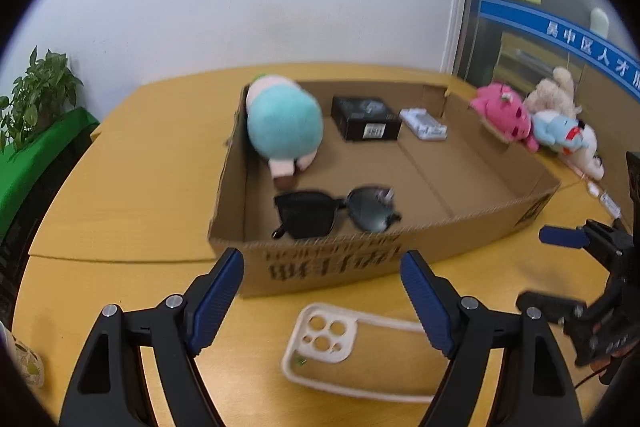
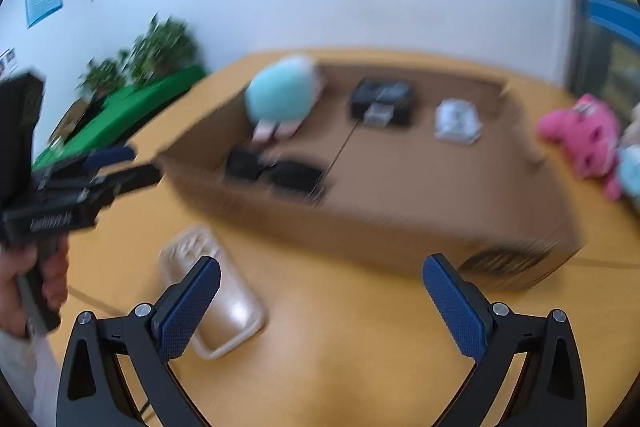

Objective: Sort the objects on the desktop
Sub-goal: 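Move both tools to the clear phone case and close on its rim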

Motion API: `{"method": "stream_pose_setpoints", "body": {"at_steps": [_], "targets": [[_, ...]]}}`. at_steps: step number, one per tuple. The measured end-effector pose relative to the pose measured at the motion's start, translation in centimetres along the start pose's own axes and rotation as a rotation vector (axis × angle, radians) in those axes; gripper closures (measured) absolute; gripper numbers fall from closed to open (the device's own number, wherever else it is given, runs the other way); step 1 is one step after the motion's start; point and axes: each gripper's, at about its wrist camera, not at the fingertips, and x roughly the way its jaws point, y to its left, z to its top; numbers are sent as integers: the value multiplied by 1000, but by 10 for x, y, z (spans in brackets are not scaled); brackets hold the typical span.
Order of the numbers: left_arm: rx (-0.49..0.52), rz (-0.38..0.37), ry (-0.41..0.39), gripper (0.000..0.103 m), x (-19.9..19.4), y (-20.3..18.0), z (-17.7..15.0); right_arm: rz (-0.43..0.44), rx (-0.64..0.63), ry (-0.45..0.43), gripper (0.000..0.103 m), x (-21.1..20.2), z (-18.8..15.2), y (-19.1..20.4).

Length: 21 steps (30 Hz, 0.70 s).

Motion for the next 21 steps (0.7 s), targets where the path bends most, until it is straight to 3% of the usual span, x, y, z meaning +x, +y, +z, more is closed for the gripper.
{"method": "stream_pose_setpoints", "body": {"at_steps": [6, 7, 9, 12, 15, 21], "targets": [[3, -18, 130, 26, 34, 16, -28, 81, -6, 126, 4, 42, -30, 20], [2, -17, 155, 29, 40, 18, -33, 85, -15, 138, 8, 46, -32, 23], [-2, -43, 189, 46, 46, 20, -41, 82, -39, 164, 15, 54, -36, 29], [-21, -67, 231, 55, 54, 25, -50, 38, -81, 192, 33, 62, -42, 35], [-38, -76, 262, 65, 60, 29, -56, 22, -94, 192, 35, 60, -43, 32], [-24, -113, 261, 79, 59, 27, -58, 7, -99, 185, 55, 55, -41, 21]]}}
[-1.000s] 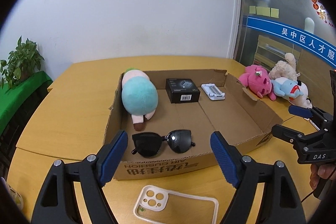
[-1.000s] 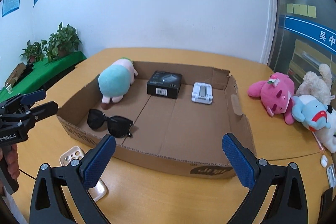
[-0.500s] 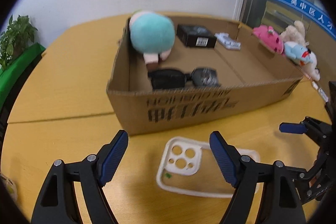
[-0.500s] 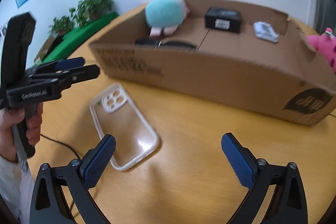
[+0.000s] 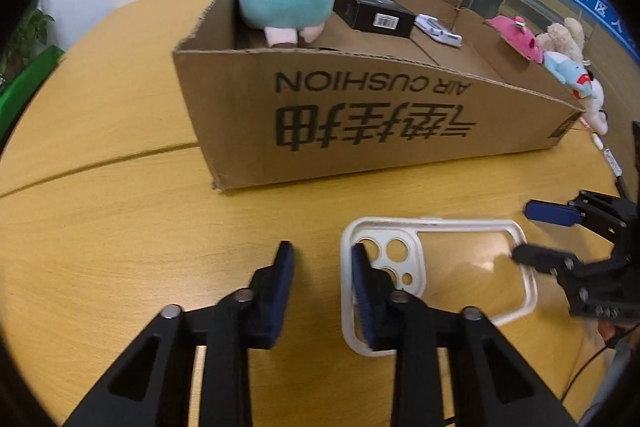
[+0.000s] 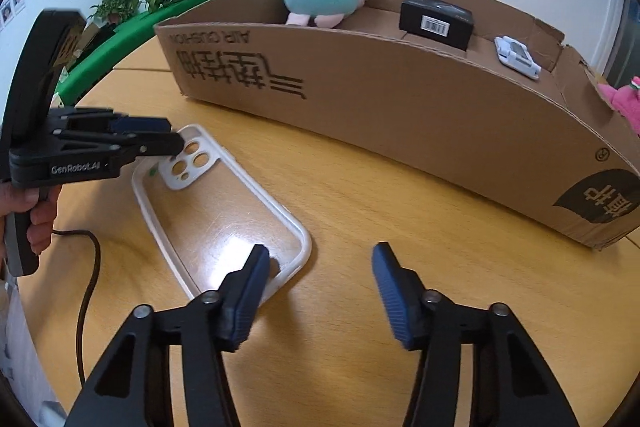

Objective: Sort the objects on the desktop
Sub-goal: 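Move both tools to the clear phone case and close on its rim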

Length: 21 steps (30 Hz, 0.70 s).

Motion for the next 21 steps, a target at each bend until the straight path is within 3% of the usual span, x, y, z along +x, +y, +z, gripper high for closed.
{"method": "stream_pose_setpoints", "body": {"at_steps": [4, 9, 14, 21], "targets": [[26, -27, 15, 90, 3, -12, 1, 12, 17, -6, 63, 0, 2, -14], [18, -60, 35, 93, 5, -23, 1, 26, 29, -5, 78, -1, 2, -26], [-3, -37, 27, 93, 6, -35, -3, 48, 42, -4, 91, -4, -2, -33], [-26, -56, -1, 94, -2, -49, -2, 70, 94, -17, 92, -11, -12, -42]]}}
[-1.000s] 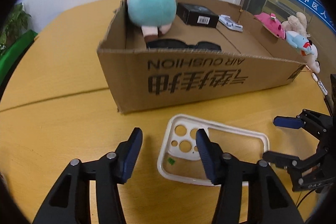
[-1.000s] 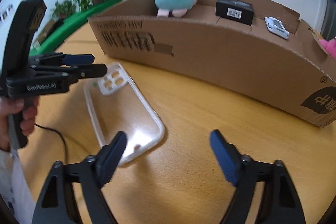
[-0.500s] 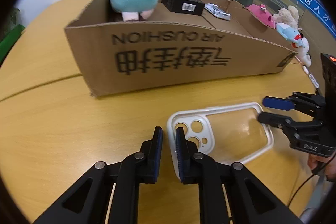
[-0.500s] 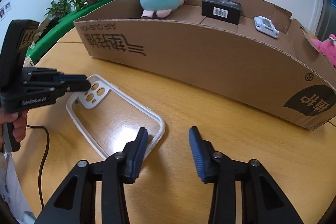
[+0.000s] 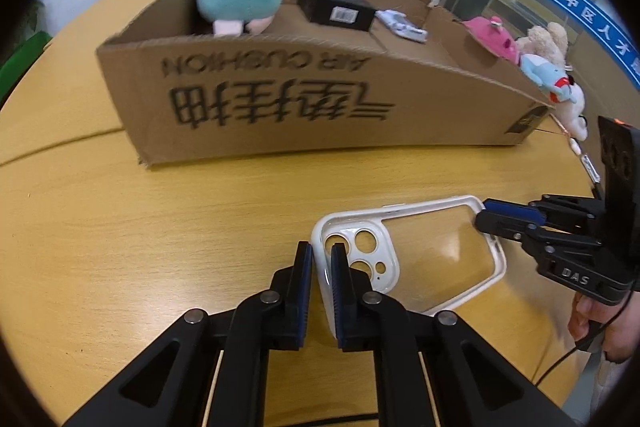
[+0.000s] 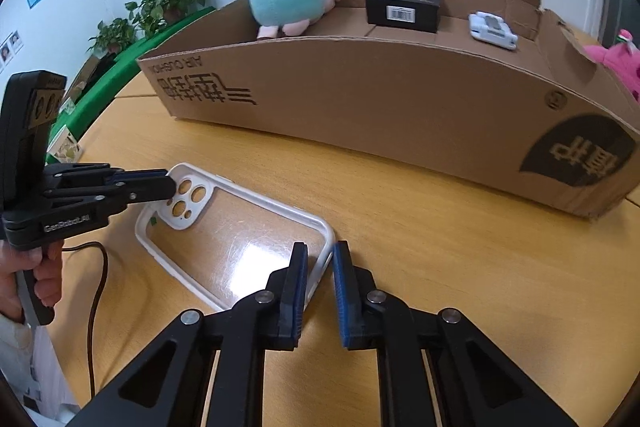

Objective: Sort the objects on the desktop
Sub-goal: 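Move both tools to the clear phone case and close on its rim, then carry the phone case into the box and open both tools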

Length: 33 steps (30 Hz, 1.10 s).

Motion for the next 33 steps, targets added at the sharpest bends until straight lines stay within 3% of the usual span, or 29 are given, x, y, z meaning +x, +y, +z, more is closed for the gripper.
{"method": "stream_pose_setpoints", "body": {"at_steps": [5, 10, 18, 22, 27, 33], "targets": [[32, -28, -92, 96, -28, -22, 20, -22, 27, -56, 93, -22, 0, -11], [116, -74, -207, 96, -55, -60, 59, -83, 42, -205, 93, -79, 16, -24], [187, -148, -349, 96, -75, -100, 134, -224, 0, -383, 93, -159, 78, -59], [167, -141, -381, 96, -79, -93, 172, -247, -50, -431, 93, -168, 120, -68], [129, -86, -402, 96, -76, -72, 217, -196, -87, -449, 93, -157, 172, -74], [83, -65, -321, 96, -32, -47, 259, -150, -62, -374, 93, -104, 224, -90]]}}
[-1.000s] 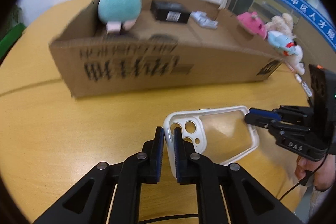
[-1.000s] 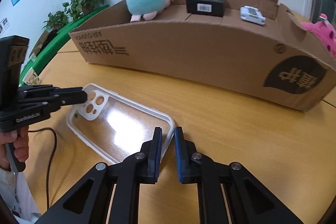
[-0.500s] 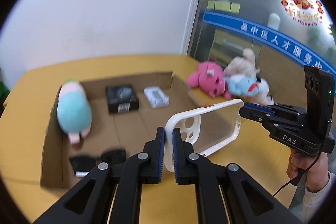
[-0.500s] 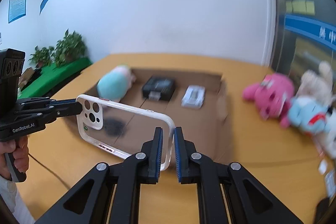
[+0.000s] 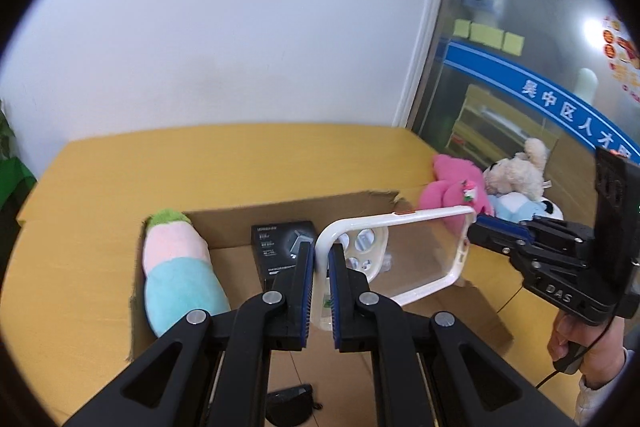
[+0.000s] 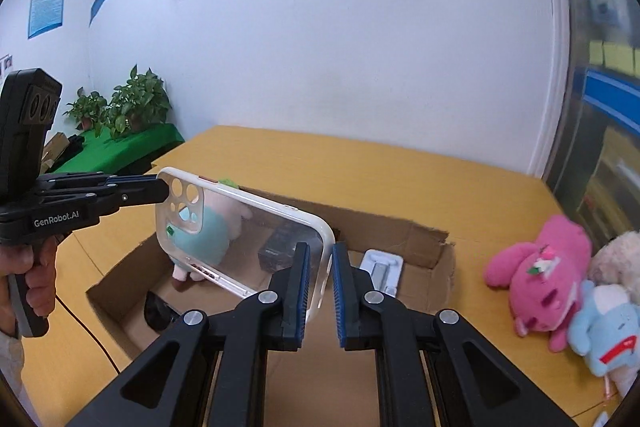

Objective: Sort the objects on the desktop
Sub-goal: 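Carry the phone case into the box and open both tools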

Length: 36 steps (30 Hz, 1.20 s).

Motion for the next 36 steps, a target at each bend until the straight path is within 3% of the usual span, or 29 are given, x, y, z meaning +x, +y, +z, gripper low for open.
{"method": "stream_pose_setpoints", "body": {"at_steps": [5, 12, 17, 23, 25, 27, 29, 31, 33, 35, 36], "targets": [[-47, 8, 151, 96, 61, 24, -14, 39, 69, 143, 93, 73, -9, -24], [-125, 60, 357, 96, 124, 50, -37, 66, 88, 411, 92, 165, -44, -36], [-114, 120, 474, 96, 150, 55, -54, 74, 86, 520, 92, 197, -64, -33], [-149, 108, 509, 95, 151, 59, -60, 73, 92, 584, 90, 213, -78, -30], [-150, 102, 490, 94, 141, 58, -61, 77, 126, 573, 88, 211, -84, -34], [-139, 108, 438, 94, 125, 57, -57, 92, 137, 538, 72, 198, -84, -35], [-122, 122, 340, 91, 90, 54, -52, 83, 119, 475, 40, 175, -79, -32], [-101, 132, 220, 77, 43, 51, -50, 58, 82, 363, 23, 134, -70, -23], [-70, 163, 97, 49, -6, 47, -53, 51, 61, 242, 13, 83, -64, -12], [-34, 206, -36, 39, -63, 43, -62, 49, 49, 142, 0, 41, -62, -5], [-12, 246, -89, 38, -91, 43, -68, 42, 37, 67, 0, 10, -64, 1]]}}
